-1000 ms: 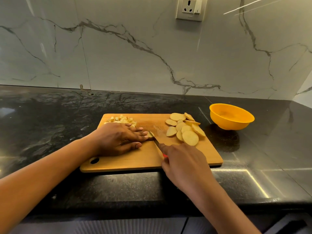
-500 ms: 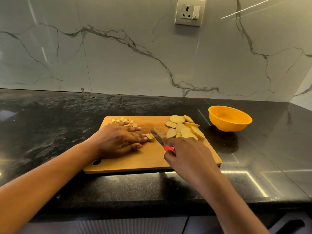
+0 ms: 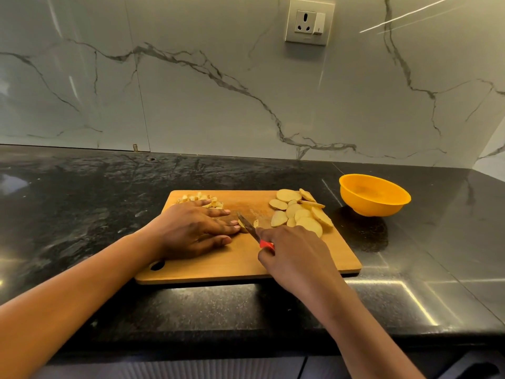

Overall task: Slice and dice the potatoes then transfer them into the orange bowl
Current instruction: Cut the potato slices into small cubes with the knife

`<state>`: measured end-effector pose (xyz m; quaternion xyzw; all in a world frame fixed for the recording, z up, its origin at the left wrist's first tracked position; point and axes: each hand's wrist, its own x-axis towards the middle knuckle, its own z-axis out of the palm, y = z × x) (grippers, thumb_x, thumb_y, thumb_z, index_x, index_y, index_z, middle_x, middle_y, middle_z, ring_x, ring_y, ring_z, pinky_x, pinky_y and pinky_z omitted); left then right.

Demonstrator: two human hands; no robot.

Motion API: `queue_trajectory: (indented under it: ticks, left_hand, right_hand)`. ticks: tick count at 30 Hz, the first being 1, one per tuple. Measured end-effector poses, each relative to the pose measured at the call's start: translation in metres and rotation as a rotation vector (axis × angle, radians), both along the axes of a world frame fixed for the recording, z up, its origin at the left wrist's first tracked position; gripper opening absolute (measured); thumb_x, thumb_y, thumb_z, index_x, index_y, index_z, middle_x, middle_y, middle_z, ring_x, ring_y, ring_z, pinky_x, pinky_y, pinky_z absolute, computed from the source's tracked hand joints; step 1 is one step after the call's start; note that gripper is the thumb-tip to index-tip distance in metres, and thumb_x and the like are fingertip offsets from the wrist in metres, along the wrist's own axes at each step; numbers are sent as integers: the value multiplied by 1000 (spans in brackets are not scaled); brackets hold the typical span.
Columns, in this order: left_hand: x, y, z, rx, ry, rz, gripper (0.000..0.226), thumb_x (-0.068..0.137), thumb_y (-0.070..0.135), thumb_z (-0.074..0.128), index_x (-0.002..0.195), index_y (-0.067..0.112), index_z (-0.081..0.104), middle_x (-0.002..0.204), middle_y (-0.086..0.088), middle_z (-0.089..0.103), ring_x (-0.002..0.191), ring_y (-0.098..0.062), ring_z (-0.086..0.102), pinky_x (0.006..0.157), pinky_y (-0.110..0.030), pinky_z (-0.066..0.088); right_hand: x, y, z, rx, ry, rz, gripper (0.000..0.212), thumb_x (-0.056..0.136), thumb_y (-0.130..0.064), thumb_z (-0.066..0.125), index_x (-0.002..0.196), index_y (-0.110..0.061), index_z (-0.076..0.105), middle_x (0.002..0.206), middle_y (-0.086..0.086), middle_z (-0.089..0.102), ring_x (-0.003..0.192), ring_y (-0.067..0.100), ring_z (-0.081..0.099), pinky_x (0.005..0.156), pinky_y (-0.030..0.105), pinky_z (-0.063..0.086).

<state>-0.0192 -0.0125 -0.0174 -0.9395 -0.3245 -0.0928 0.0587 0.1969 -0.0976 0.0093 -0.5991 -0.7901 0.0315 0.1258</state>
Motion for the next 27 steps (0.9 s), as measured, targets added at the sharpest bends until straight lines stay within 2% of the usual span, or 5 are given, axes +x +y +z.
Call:
queue_trajectory:
  ticks: [9,13,18,21,27]
  left_hand:
    - [-1,1,-1,-9,-6,-6,57,90,66,9,132,41,39,136,25,37,133,6,26,112,-24,7]
    - [0,1,0,-42,-37,-5,66,86,72,6,131,41,42,136,25,40,132,7,28,113,-23,10]
    - [0,1,-2,-130,-262,18,59,83,76,26,121,42,56,124,21,58,121,5,47,110,-25,27]
    - [8,8,7,-94,-325,34,41,89,56,45,122,35,56,118,9,64,108,-9,59,93,-31,50]
    - [40,33,36,-315,-58,93,41,94,22,54,133,36,48,134,11,50,122,-9,37,102,-28,35]
  right_hand:
    - [-8,-9,-3,5,-147,28,36,99,-29,43,134,-25,48,108,-1,60,88,16,51,66,28,37]
    - [13,-41,8,-19,-115,72,39,99,-32,42,137,-32,46,113,-3,60,97,15,52,68,27,38]
    - [31,-38,26,50,28,-23,43,96,-35,47,139,-41,42,94,-8,58,74,5,47,52,15,33]
    - [36,-9,20,212,106,-177,41,96,-34,48,137,-37,48,95,-6,64,77,9,54,52,21,35]
    - [22,23,-11,288,157,-271,46,99,-34,46,144,-30,40,117,-3,66,99,13,61,69,24,45]
